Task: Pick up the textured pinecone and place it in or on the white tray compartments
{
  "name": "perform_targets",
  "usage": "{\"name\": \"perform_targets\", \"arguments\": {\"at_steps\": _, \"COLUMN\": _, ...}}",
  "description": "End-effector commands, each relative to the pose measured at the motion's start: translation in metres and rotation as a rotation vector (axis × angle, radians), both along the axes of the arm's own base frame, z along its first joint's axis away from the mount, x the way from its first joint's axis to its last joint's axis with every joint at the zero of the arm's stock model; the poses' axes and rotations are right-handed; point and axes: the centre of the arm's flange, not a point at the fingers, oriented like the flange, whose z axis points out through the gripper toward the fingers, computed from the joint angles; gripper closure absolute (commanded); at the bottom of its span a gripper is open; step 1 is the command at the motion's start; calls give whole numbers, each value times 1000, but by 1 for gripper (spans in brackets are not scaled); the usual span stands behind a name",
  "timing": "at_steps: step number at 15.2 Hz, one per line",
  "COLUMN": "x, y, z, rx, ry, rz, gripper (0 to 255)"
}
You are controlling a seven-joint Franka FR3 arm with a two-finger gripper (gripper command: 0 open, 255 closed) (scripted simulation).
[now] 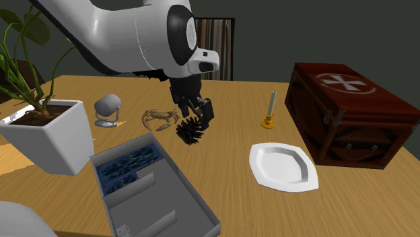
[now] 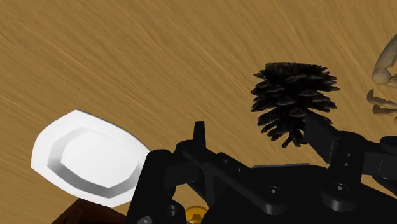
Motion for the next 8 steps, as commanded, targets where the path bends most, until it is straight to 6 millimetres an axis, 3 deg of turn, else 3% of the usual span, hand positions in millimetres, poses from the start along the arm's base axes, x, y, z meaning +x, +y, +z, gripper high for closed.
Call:
{"name": "perform_targets", "arguments": {"at_steps": 1, "x": 0, "y": 3, "z": -10, "rx": 30, "ry": -96, "rz": -57, "gripper": 0}}
{"name": "perform_targets", "arguments": {"at_steps": 8, "x": 9, "y": 4, "z": -43, "rx": 30, "ry": -96, "rz": -57, "gripper": 0}}
